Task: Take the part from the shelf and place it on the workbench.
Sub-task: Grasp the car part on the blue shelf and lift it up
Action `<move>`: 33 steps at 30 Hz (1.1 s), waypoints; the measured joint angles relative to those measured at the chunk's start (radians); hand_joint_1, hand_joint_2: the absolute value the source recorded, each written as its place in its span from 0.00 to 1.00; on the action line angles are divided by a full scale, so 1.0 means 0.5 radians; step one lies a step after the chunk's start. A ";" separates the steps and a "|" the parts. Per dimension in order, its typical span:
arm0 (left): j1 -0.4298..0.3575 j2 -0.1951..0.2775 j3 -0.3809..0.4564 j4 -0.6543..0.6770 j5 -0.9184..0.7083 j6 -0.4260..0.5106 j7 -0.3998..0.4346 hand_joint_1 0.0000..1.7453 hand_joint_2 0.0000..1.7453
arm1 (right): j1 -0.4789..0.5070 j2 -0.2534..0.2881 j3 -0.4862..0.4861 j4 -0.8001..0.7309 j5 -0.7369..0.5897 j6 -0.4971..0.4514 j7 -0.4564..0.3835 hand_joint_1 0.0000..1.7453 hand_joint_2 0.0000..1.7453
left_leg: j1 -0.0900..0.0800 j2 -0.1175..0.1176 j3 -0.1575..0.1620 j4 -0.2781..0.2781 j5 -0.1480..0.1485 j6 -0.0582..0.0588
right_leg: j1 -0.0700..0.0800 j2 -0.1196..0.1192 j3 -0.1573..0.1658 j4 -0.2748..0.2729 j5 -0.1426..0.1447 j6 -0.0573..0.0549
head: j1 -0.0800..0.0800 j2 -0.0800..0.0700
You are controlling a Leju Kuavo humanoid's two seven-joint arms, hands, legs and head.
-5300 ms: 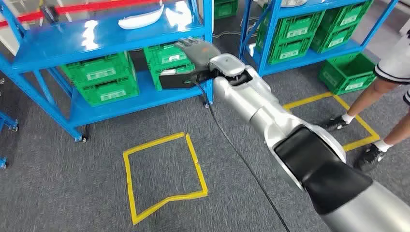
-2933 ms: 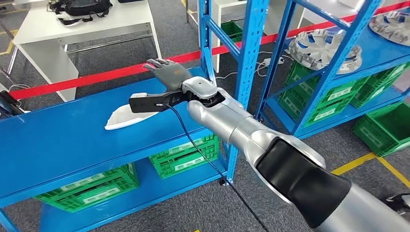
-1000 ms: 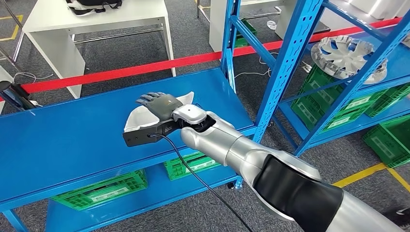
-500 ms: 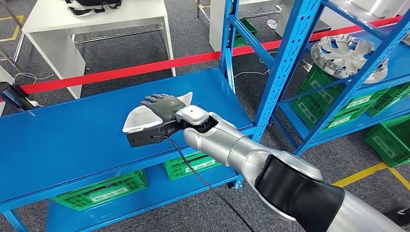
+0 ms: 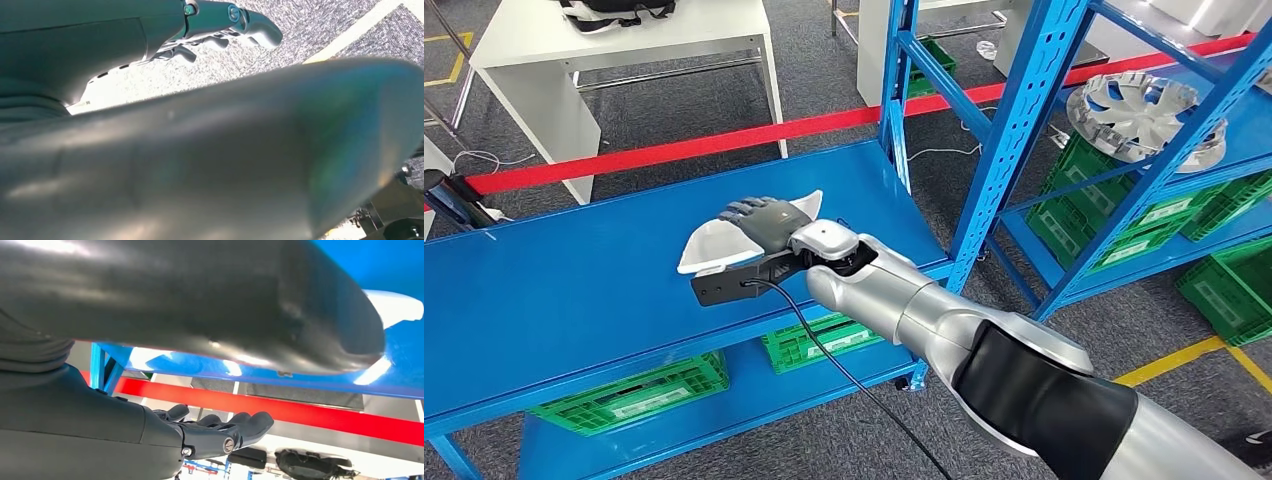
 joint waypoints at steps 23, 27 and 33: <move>-0.002 -0.003 -0.001 -0.005 0.000 0.000 0.000 0.00 0.00 | 0.006 -0.016 0.031 0.012 -0.006 -0.003 -0.001 0.00 0.00 | -0.001 0.000 0.000 0.000 0.000 0.000 | -0.001 0.000 0.001 0.000 0.000 0.000 | 0.000 0.000; -0.003 -0.004 -0.001 -0.006 -0.004 0.000 0.000 0.00 0.00 | 0.006 -0.016 0.037 0.014 -0.009 -0.003 -0.001 0.00 0.00 | -0.004 -0.001 0.000 0.001 -0.001 0.001 | -0.005 0.000 0.002 0.000 0.001 0.001 | 0.000 0.000; -0.005 -0.003 -0.001 -0.010 -0.006 0.000 0.000 0.00 0.00 | 0.006 -0.016 0.043 0.016 -0.017 -0.001 -0.001 0.00 0.00 | -0.015 0.000 -0.001 0.008 -0.011 0.016 | -0.016 0.000 0.004 -0.002 -0.002 0.009 | -0.001 0.000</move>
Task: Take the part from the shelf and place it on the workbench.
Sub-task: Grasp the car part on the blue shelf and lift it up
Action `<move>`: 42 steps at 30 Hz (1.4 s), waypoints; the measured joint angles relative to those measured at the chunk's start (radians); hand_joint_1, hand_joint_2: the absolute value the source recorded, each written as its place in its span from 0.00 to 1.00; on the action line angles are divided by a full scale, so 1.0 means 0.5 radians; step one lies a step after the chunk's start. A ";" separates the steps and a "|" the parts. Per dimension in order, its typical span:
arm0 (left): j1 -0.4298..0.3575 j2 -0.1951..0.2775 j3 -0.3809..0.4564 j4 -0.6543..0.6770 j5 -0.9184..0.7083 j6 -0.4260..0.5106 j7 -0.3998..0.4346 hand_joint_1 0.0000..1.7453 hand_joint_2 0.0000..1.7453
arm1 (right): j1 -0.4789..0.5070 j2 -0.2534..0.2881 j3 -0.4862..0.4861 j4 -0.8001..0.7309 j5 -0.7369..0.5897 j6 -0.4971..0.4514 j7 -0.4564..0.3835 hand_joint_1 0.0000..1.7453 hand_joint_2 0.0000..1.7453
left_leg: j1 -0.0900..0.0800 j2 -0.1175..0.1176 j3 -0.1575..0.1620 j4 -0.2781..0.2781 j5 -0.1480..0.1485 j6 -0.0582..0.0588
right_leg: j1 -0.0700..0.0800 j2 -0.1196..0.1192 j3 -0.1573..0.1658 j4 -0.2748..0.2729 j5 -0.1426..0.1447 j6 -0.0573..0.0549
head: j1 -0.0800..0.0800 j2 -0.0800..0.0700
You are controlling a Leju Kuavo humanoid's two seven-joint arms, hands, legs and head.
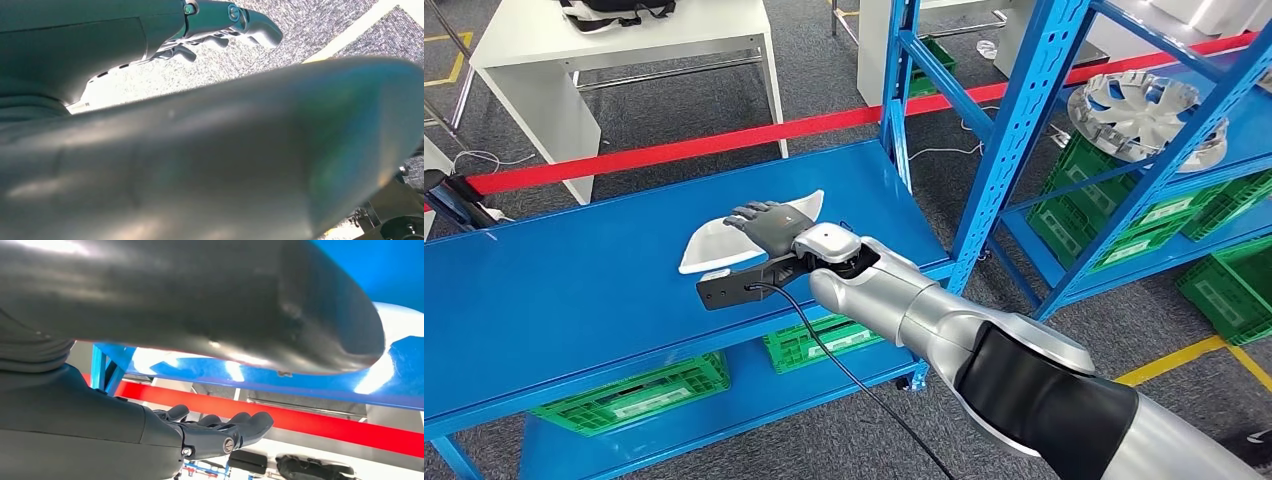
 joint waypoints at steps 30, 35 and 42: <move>-0.002 -0.014 0.000 -0.016 -0.027 0.000 -0.023 0.00 0.00 | 0.039 -0.011 0.033 0.030 -0.020 -0.021 -0.010 0.00 0.50 | 0.011 0.012 -0.148 0.261 -0.015 -0.041 | 0.020 0.015 -0.020 0.058 -0.007 -0.086 | -0.001 0.000; -0.003 -0.014 0.000 -0.013 -0.024 0.002 -0.034 0.00 0.00 | 0.044 -0.010 0.039 0.031 -0.035 -0.031 -0.027 0.00 1.00 | -0.007 0.002 -0.037 0.002 0.033 -0.023 | 0.033 0.020 -0.016 0.063 -0.034 -0.067 | -0.001 0.000; -0.002 -0.019 0.000 -0.012 -0.023 0.003 -0.053 0.00 0.00 | 0.051 0.027 0.043 0.031 -0.079 -0.041 -0.042 0.00 1.00 | -0.011 -0.007 -0.034 0.002 0.016 -0.002 | 0.031 0.014 0.010 0.020 -0.043 -0.053 | 0.009 0.000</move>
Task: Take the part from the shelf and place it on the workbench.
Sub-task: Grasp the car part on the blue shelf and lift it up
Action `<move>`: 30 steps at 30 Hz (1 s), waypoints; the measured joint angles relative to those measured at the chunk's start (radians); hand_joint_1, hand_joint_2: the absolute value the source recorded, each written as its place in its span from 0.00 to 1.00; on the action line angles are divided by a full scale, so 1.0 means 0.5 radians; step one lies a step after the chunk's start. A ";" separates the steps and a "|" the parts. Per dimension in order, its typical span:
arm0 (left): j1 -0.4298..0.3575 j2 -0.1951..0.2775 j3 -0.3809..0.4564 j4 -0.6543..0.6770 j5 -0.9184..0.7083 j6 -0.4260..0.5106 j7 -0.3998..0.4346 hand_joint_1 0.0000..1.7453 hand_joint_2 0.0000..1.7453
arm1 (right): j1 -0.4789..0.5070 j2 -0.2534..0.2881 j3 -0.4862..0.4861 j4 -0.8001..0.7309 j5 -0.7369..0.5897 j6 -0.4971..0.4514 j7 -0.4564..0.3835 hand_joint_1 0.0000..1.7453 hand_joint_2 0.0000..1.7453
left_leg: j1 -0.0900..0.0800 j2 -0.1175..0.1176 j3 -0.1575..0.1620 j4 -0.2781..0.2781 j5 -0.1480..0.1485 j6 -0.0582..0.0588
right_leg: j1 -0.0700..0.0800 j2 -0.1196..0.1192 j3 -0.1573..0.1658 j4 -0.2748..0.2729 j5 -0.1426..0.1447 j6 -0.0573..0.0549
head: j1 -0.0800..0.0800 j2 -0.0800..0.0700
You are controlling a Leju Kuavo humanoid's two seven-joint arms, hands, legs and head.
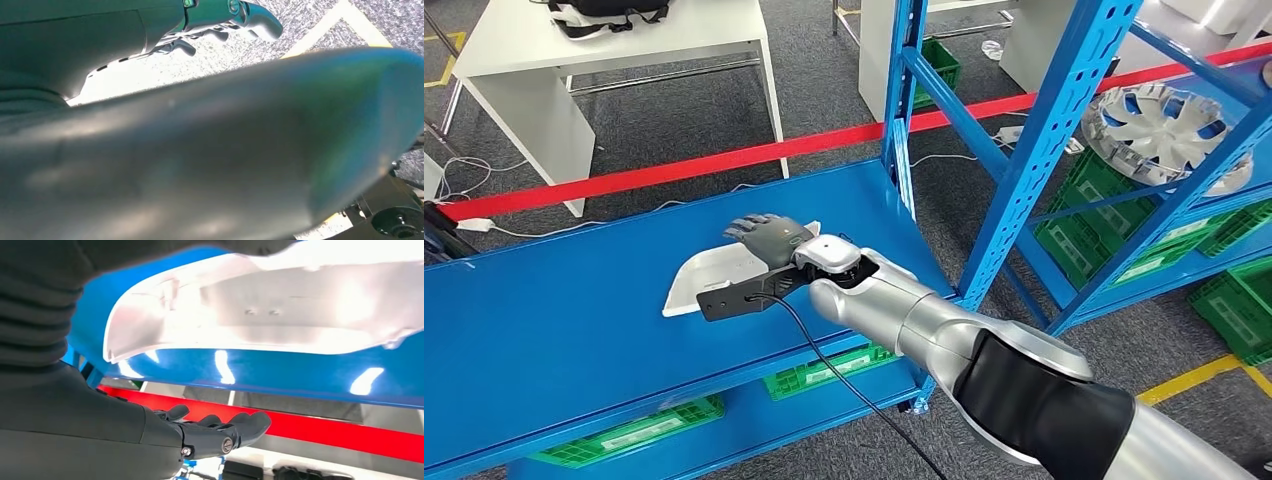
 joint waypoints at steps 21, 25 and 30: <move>0.000 -0.002 0.000 0.000 -0.035 0.000 0.011 0.00 0.00 | 0.104 0.162 0.054 -0.118 -0.063 0.071 0.021 0.00 1.00 | 0.000 0.002 0.015 -0.005 0.005 0.001 | 0.000 -0.001 0.009 -0.001 0.004 0.013 | -0.001 0.000; 0.003 -0.002 0.000 0.000 -0.036 0.000 0.012 0.00 0.00 | 0.141 0.159 0.092 -0.087 -0.046 0.092 0.048 0.00 1.00 | 0.000 0.002 0.015 -0.005 0.005 0.001 | 0.000 -0.001 0.008 -0.001 0.004 0.013 | -0.001 0.000; 0.007 -0.002 0.000 0.001 -0.042 0.000 0.019 0.00 0.00 | 0.167 0.152 0.139 -0.009 -0.019 0.114 0.082 0.00 1.00 | 0.000 0.002 0.015 -0.005 0.005 0.001 | -0.001 -0.001 0.009 -0.001 0.004 0.013 | -0.001 0.000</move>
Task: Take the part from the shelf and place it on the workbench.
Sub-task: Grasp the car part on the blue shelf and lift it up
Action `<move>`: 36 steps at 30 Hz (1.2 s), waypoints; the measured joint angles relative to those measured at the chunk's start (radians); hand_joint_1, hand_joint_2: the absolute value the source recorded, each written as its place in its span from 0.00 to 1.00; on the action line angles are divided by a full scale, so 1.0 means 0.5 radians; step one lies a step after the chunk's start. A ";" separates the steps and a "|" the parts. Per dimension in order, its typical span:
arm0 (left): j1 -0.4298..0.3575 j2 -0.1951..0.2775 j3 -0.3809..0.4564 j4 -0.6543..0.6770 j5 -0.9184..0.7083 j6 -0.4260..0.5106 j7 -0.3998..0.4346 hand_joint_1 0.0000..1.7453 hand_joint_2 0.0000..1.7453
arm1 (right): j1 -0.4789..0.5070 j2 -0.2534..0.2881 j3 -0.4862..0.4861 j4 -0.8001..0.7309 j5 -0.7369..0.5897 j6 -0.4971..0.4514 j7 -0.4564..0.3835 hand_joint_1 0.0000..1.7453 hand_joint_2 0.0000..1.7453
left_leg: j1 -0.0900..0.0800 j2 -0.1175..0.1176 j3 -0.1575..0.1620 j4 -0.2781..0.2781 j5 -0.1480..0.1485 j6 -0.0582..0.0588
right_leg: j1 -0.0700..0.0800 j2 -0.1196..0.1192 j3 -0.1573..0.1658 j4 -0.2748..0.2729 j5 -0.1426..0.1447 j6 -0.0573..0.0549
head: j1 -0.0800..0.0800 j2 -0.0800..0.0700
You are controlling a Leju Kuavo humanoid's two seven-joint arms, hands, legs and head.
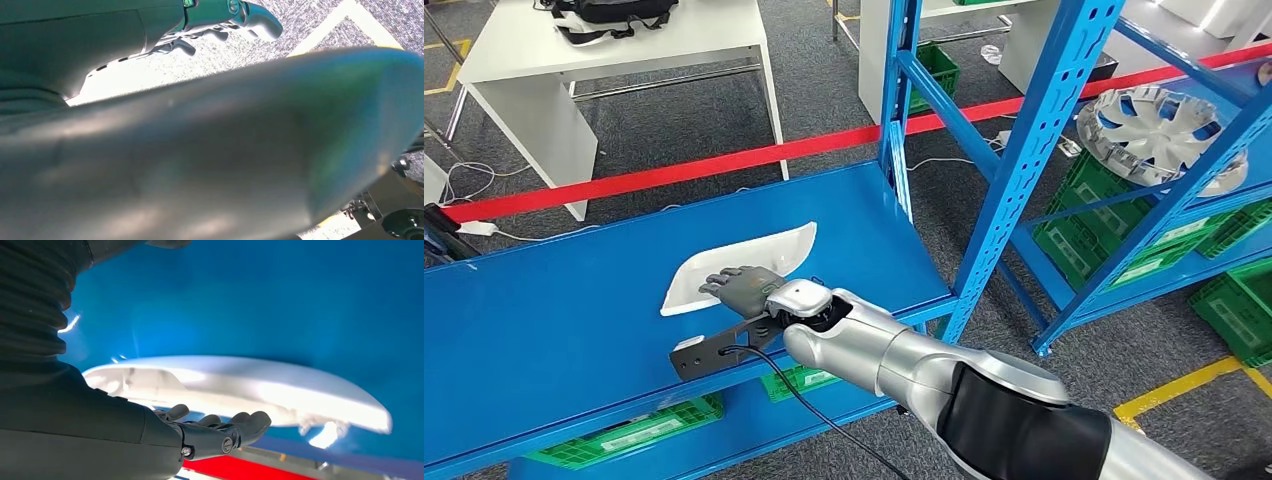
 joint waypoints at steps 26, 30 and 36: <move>0.033 -0.006 0.015 0.002 -0.020 0.000 -0.028 0.00 0.00 | 0.010 -0.085 0.131 0.207 0.152 -0.090 0.271 1.00 1.00 | 0.000 0.002 0.008 0.000 0.000 0.000 | 0.000 0.001 0.006 0.000 0.000 0.000 | 0.000 0.000; 0.033 -0.007 0.015 0.002 -0.024 0.000 -0.027 0.00 0.00 | 0.014 -0.088 0.131 0.207 0.149 -0.103 0.271 1.00 1.00 | 0.000 0.001 0.008 0.000 0.000 0.000 | 0.000 0.001 0.006 0.000 0.000 0.000 | 0.000 0.000; 0.033 -0.008 0.015 0.002 -0.026 0.000 -0.026 0.00 0.00 | 0.014 -0.092 0.131 0.207 0.147 -0.108 0.271 0.60 1.00 | 0.000 0.002 0.008 0.000 0.000 0.000 | 0.000 0.001 0.006 0.000 0.000 0.000 | 0.000 0.000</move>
